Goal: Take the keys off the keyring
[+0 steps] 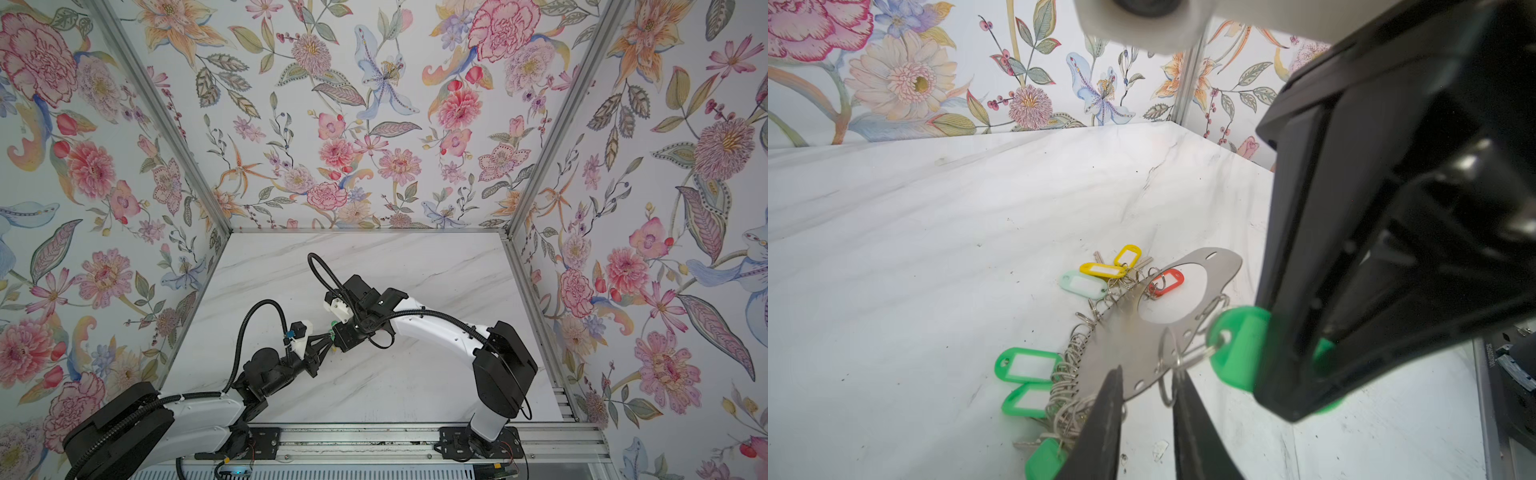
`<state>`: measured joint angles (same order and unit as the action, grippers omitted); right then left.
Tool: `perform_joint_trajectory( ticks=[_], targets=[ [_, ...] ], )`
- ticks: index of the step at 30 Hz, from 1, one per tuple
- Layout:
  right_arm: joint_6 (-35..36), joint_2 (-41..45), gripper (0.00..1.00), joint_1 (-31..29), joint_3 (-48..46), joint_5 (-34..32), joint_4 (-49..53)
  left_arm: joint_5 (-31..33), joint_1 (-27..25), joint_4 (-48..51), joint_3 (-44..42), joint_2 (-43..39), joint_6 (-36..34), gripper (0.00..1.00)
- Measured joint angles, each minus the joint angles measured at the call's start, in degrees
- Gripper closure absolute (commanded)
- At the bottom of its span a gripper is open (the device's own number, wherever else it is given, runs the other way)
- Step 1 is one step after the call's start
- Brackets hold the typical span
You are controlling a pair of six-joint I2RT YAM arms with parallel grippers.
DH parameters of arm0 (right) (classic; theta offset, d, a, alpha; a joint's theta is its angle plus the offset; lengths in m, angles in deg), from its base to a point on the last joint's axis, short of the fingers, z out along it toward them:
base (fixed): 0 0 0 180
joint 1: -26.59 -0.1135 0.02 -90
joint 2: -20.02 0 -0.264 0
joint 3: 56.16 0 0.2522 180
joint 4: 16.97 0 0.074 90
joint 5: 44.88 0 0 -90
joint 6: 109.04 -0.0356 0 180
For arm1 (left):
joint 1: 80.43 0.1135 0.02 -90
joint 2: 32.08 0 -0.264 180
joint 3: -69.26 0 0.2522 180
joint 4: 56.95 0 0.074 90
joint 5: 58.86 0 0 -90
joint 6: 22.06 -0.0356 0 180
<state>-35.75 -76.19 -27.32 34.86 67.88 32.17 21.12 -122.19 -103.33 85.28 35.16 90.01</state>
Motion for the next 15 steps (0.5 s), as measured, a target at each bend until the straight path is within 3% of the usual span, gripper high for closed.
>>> perform_joint_trajectory(
  ticks=[15],
  targets=[
    [0.0,1.2,1.00,0.5,1.2,2.1,0.2,1.4,0.0,2.8,0.7,-2.1,-0.3,0.75]
  ],
)
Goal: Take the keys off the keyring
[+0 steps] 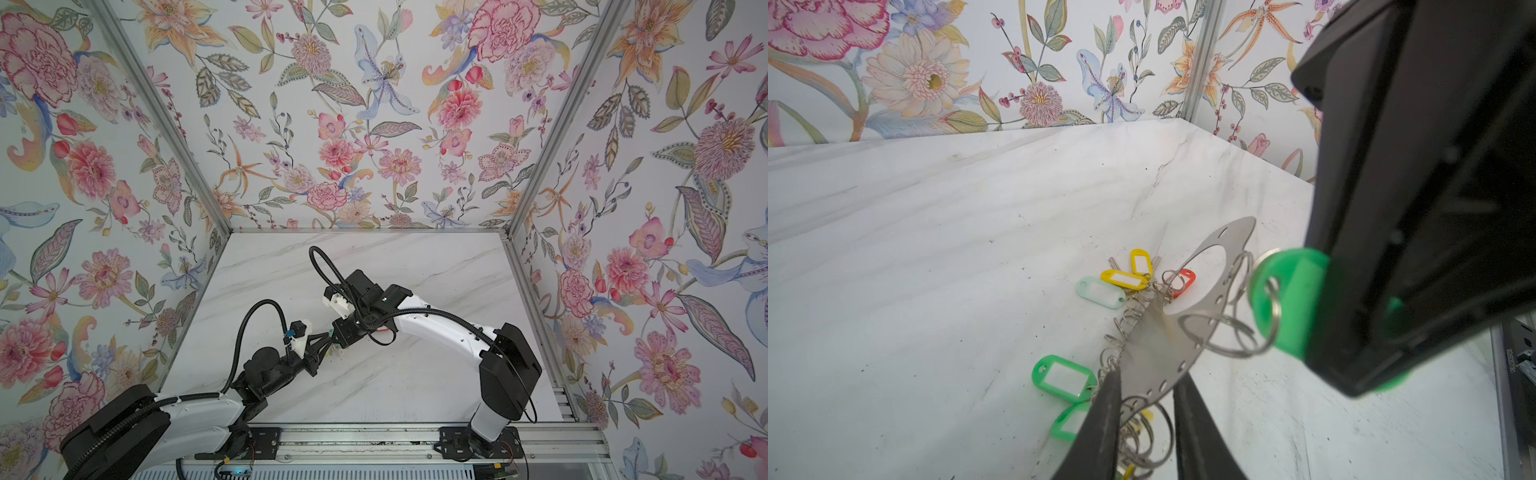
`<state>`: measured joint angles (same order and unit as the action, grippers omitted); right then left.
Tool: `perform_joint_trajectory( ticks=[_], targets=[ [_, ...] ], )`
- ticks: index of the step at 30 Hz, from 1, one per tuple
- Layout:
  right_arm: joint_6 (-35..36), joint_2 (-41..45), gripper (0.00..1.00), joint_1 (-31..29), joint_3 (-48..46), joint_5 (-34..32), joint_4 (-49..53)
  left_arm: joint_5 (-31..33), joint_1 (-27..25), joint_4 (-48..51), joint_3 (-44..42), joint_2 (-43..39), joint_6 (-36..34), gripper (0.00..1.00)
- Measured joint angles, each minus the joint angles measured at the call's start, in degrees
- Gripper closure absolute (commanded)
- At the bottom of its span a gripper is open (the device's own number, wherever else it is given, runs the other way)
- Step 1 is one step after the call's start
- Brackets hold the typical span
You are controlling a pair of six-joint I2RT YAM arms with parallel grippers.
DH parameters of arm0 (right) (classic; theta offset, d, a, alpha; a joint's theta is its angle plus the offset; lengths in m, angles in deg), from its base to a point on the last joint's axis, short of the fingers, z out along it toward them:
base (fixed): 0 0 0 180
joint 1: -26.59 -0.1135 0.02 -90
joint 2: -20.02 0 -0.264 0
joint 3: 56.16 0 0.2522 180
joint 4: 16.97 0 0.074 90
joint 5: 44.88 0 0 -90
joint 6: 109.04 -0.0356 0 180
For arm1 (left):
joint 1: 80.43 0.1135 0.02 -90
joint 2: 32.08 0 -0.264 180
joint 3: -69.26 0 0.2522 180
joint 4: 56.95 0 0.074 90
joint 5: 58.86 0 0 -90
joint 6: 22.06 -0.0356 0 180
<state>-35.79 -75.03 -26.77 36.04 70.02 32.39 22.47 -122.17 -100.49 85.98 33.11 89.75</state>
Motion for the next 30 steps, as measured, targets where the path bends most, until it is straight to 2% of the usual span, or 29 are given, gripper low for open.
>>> perform_joint_trajectory(
  ticks=[9,12,17,24,30],
  targets=[
    [0.3,0.6,1.00,0.8,0.0,0.2,0.9,-1.4,0.0,2.0,1.2,-2.9,-0.6,0.61],
    [1.2,2.8,1.00,2.7,-1.1,0.4,1.4,-1.4,0.0,3.4,1.2,-5.0,-1.5,0.58],
    [3.1,6.5,1.00,5.8,-2.9,1.1,2.8,-1.9,0.0,5.7,1.9,-7.0,-2.5,0.47],
    [7.6,6.9,1.00,6.5,-3.0,1.9,5.9,-9.7,0.9,9.8,7.7,-4.5,-7.4,0.47],
    [9.7,7.7,1.00,7.5,-3.5,1.9,7.6,-18.1,1.3,10.8,12.7,-0.7,-9.6,0.58]
  ],
)
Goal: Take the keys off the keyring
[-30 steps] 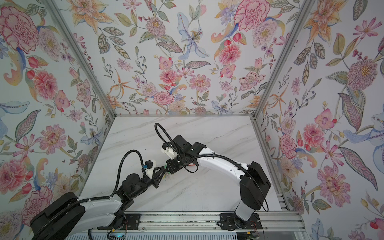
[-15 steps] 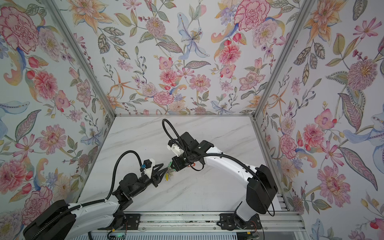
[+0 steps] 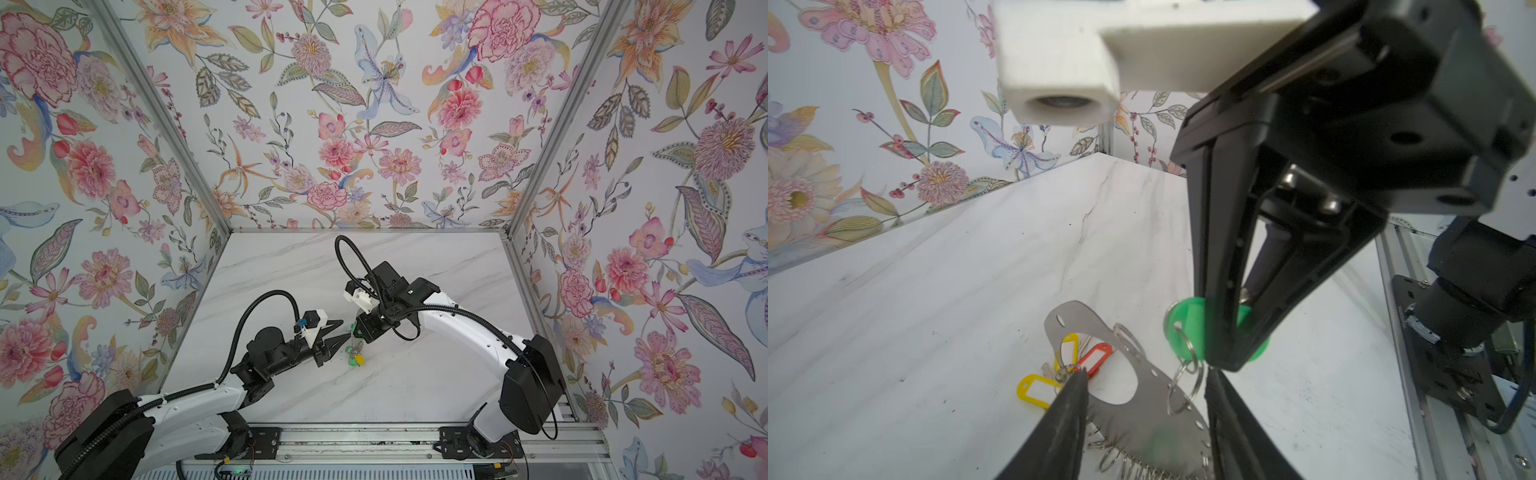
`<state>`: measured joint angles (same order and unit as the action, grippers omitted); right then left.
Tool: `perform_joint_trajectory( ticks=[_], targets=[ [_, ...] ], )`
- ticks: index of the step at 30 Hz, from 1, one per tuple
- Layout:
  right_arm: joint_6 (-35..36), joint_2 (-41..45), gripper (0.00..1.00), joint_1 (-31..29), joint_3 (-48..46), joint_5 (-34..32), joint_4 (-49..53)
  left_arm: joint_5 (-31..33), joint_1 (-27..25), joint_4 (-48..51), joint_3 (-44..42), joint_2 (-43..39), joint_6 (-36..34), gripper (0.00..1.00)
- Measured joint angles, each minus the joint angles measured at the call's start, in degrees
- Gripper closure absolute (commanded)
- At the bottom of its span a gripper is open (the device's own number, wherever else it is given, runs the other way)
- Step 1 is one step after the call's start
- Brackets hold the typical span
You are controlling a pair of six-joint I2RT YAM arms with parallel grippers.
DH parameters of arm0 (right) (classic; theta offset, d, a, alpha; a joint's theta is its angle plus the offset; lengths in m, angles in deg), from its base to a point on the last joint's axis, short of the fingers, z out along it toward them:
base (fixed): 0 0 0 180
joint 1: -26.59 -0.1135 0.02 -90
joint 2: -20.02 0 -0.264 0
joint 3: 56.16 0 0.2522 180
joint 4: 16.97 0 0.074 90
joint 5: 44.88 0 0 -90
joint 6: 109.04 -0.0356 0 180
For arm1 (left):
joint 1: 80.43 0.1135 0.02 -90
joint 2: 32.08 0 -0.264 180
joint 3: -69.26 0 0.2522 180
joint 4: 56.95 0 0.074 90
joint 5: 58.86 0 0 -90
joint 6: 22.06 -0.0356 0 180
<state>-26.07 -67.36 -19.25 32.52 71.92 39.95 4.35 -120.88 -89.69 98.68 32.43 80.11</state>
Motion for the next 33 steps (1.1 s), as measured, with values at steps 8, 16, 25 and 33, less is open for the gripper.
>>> perform_joint_trajectory(
  ticks=[8,16,25,33],
  targets=[
    [0.9,1.2,1.00,0.2,0.0,0.0,0.9,-4.8,0.0,0.5,0.4,3.5,-0.4,0.66],
    [1.3,1.2,1.00,0.2,0.0,0.5,1.2,-5.3,0.1,0.4,1.3,3.8,-0.8,0.51],
    [1.5,1.2,1.00,-0.5,0.0,0.9,1.2,-2.8,0.1,1.4,1.3,2.1,-1.7,0.69],
    [1.9,1.2,1.00,-1.4,0.0,1.0,1.2,-3.1,0.0,1.2,1.3,2.3,-1.3,0.83]
  ],
)
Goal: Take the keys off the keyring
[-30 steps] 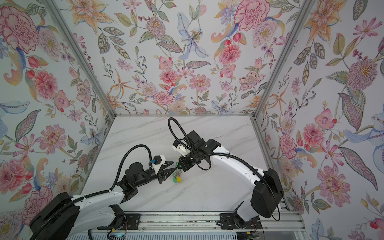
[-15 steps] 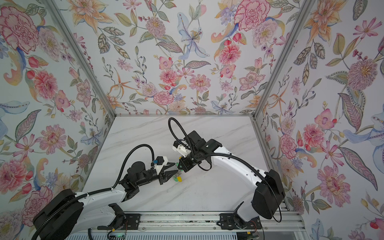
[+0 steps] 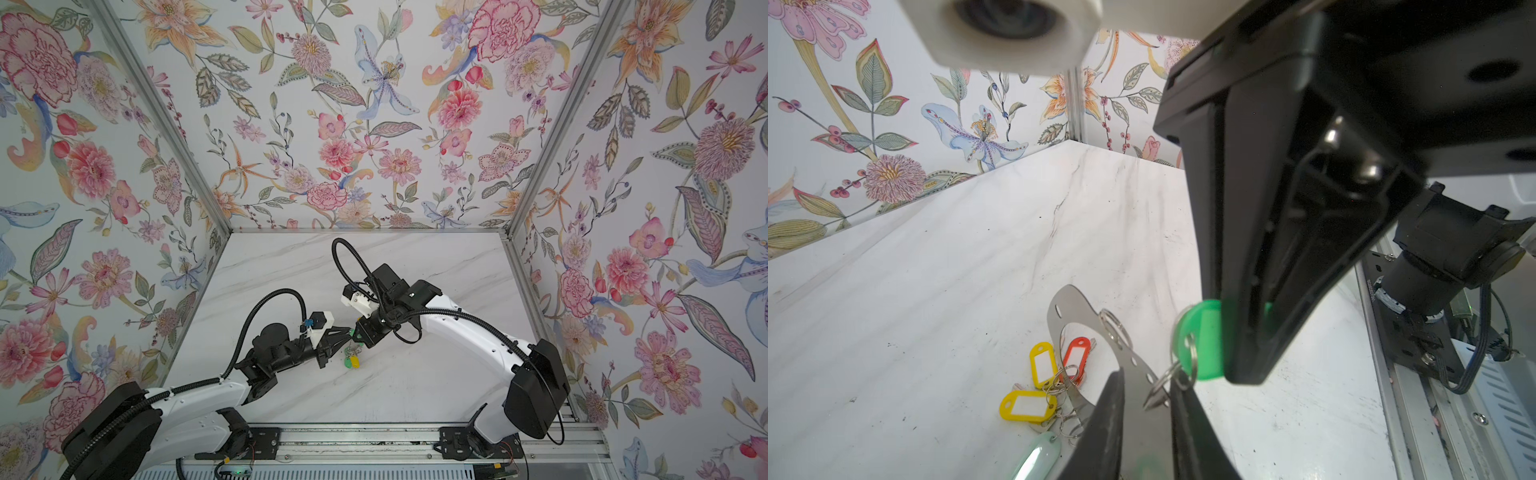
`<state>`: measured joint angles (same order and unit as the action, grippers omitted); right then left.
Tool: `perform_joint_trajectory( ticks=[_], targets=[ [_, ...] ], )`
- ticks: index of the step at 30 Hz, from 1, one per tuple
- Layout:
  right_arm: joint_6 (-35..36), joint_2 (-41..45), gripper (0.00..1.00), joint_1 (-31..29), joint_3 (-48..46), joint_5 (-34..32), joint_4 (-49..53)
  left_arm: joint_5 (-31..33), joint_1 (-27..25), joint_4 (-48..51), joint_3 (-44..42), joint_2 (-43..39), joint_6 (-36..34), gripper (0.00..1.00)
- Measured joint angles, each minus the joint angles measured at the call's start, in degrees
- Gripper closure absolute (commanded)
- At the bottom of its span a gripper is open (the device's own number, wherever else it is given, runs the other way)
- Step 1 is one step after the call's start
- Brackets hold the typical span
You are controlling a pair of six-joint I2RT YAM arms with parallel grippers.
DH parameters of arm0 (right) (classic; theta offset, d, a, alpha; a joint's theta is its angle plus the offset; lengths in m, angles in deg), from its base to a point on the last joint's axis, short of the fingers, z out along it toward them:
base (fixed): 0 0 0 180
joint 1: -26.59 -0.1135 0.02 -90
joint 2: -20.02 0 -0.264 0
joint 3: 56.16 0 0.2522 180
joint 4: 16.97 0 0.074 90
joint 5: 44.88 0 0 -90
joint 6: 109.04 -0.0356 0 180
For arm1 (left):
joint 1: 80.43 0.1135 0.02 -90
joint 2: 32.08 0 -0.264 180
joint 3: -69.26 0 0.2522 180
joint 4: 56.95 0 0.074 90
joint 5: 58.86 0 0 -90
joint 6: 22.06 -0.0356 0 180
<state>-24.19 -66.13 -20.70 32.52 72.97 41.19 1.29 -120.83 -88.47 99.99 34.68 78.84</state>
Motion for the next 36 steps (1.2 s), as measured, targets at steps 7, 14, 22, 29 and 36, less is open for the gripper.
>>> perform_joint_trajectory(
  ticks=[7,14,22,29,36],
  targets=[
    [0.0,0.0,1.00,0.0,0.0,-0.5,0.0,-0.4,0.0,-0.6,0.0,0.1,0.3,0.99],
    [-0.9,1.6,1.00,0.9,0.0,-2.7,-0.1,-0.3,0.0,-1.4,-0.5,-0.8,0.4,1.00],
    [-2.4,6.5,1.00,1.7,-2.5,-3.4,-1.7,0.2,0.0,-4.8,-0.9,-3.0,0.5,1.00],
    [-3.3,7.7,1.00,2.0,-5.6,-3.2,-4.2,0.3,-0.1,-5.4,-1.6,-3.0,1.7,1.00],
    [-3.7,9.0,1.00,2.0,-6.4,-3.2,-5.6,0.4,-0.1,-6.1,-1.6,-3.0,3.3,1.00]
  ],
)
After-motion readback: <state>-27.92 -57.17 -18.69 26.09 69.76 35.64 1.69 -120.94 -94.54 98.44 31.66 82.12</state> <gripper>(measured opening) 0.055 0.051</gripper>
